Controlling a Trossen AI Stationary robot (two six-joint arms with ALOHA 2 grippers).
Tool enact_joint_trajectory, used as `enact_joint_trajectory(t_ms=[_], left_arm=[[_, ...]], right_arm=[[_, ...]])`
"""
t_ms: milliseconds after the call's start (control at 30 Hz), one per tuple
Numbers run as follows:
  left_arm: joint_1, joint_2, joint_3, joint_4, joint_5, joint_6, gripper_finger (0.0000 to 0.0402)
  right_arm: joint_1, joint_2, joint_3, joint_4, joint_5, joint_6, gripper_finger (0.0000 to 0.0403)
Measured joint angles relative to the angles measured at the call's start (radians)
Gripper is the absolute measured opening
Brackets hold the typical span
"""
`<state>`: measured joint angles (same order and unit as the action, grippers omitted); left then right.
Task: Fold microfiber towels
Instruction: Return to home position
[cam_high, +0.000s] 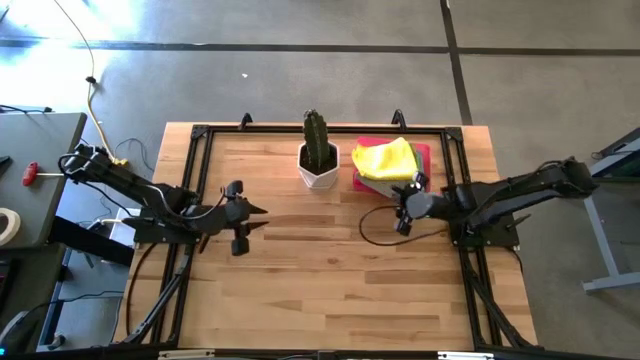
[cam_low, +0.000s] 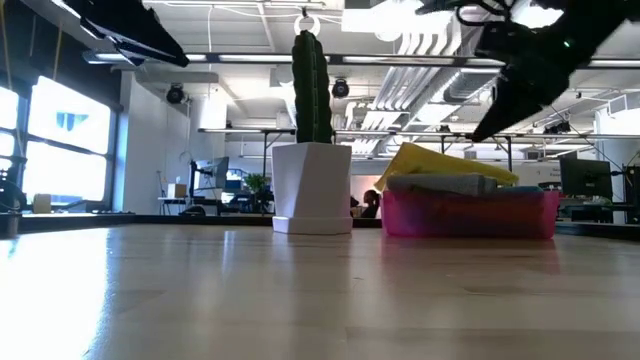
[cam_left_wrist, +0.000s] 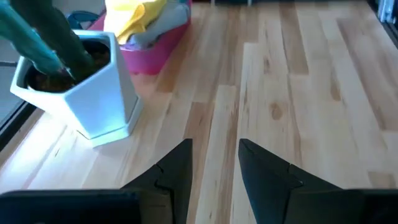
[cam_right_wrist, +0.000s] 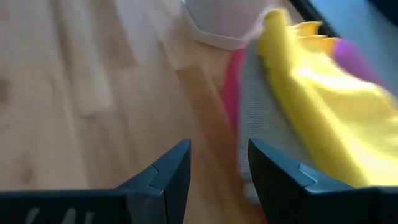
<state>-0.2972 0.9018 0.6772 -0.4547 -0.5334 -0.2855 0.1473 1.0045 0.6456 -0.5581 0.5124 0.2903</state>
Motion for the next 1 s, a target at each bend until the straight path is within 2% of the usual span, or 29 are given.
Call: enact_joint_trajectory(t_ms=[100,200,400,733,900,1000], left_arm=[[-0.001,-0.047,-0.071,0.05,-0.021,-0.011,0.0119],[-0.001,-0.098,-0.159,0.17,-0.037,-0.022,0.0119],[0.009,-0.208,-0.355,0.481,-0.038,0.016,0.0119],[0.017,-0.286,-0.577,0.926,-0.016,0.157,0.0119],[0.017,-0.275,-0.663,1.115,0.007,0.179,0.0119],[0.016,-0.274,-0.667,1.111,-0.019,0.204,0.0119]], right_arm=[[0.006,-0.1,-0.141,0.196,-0.058,0.0,0.0154],[0.006,-0.189,-0.254,0.356,-0.108,-0.028,0.0154],[0.006,-0.316,-0.414,0.589,-0.191,-0.117,0.0154],[0.006,-0.404,-0.634,1.024,-0.255,-0.241,0.0154],[0.006,-0.413,-0.635,1.012,-0.259,-0.253,0.0154],[0.006,-0.415,-0.635,0.996,-0.228,-0.264,0.0154]])
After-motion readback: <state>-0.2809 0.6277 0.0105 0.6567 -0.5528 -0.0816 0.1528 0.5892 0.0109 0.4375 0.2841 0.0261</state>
